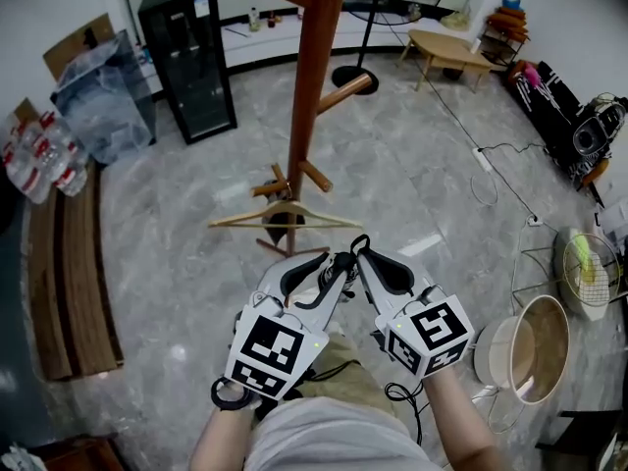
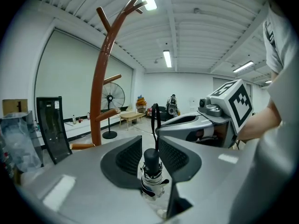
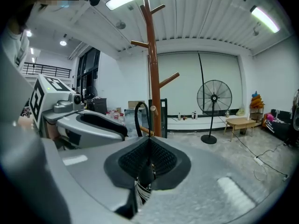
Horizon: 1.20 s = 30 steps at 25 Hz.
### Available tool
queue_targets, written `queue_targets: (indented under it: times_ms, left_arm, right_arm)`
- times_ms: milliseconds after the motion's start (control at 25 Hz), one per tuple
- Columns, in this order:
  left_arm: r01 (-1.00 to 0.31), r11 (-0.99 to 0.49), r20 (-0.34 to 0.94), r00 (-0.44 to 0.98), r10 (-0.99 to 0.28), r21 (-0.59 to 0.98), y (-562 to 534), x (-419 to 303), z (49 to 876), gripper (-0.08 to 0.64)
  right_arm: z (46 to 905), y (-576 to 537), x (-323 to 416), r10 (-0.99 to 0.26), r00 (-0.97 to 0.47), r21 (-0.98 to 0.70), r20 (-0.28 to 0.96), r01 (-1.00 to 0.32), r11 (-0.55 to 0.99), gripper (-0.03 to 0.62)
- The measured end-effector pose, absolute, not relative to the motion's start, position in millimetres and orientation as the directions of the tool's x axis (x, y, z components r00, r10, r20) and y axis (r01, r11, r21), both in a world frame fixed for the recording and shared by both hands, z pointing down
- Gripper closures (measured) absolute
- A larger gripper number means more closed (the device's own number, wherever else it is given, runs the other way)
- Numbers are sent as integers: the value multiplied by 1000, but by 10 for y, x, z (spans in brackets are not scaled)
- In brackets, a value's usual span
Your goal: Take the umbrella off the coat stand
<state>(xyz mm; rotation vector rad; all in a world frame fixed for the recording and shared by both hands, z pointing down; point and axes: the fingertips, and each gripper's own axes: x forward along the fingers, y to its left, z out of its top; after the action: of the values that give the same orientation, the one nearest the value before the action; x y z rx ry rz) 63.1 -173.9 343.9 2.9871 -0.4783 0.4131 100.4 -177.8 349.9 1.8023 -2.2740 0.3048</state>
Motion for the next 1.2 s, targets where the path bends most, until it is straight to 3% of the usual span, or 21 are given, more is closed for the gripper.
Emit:
queue_targets:
  times_ms: [640,880,1200]
  left_arm:
    - [-149,-988,254,958,-136,32,-1313,922,3348,450]
    - [-81,-997,260,962,-81,-12,-1049,1166,3307,543]
    - [-2,-1000,272,962,-8,-25,-703,1497,3292,543]
  right_arm:
    - [3486,-1228,1102,-952,-96,-28,291,-995,92,589]
    - [3427,-969,1326,-960,-36,-49,279,-999,23,589]
    - [3417,-608,1674,-959,43,-79,280,-995,-68,589]
